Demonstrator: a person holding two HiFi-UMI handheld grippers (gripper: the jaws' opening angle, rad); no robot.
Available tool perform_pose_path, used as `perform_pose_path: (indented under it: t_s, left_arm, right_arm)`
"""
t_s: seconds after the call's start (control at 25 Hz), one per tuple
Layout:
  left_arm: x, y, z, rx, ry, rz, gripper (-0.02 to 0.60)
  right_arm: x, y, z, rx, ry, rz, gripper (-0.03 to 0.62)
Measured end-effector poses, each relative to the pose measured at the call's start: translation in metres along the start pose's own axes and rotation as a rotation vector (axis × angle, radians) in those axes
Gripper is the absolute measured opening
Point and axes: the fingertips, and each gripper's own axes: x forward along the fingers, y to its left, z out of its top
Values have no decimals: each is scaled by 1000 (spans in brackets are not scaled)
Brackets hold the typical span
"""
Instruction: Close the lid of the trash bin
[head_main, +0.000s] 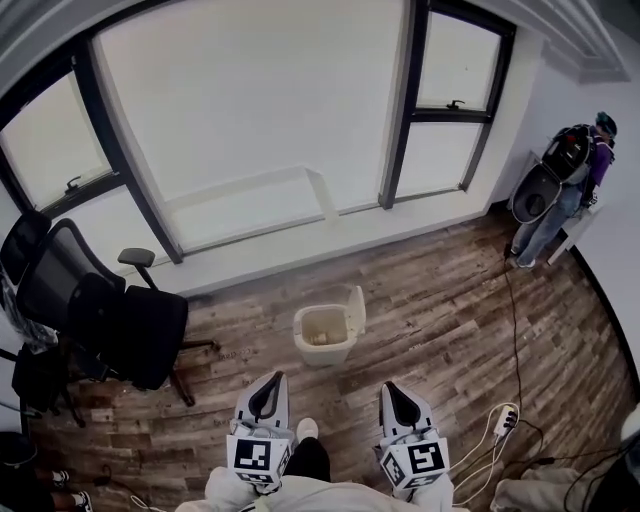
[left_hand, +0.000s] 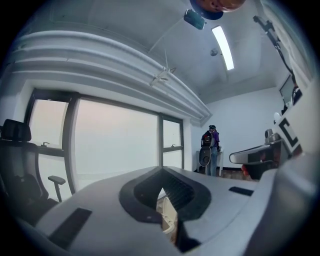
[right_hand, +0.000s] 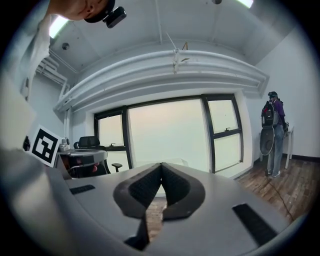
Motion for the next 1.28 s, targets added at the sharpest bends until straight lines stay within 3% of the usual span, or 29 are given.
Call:
perform_pose_path:
  t_s: [0.24, 0.48, 0.8, 1.04, 1.28]
  left_arm:
    - [66, 75, -1, 15, -15, 10, 9]
    - [120, 118, 10, 33, -13, -5, 9]
    - [163, 117, -21, 21, 53, -15, 9]
    - [201, 119, -34, 7, 120, 32, 9]
    - [232, 108, -72, 19, 149, 23, 9]
  right_arm:
    - [99, 10, 23, -26, 7, 6, 23]
    - [164, 8, 34, -24, 6, -16, 23]
    - [192, -30, 13, 11, 67, -39, 23]
    - [228, -60, 4, 2, 70, -18, 23]
    - [257, -92, -19, 16, 87, -8, 23]
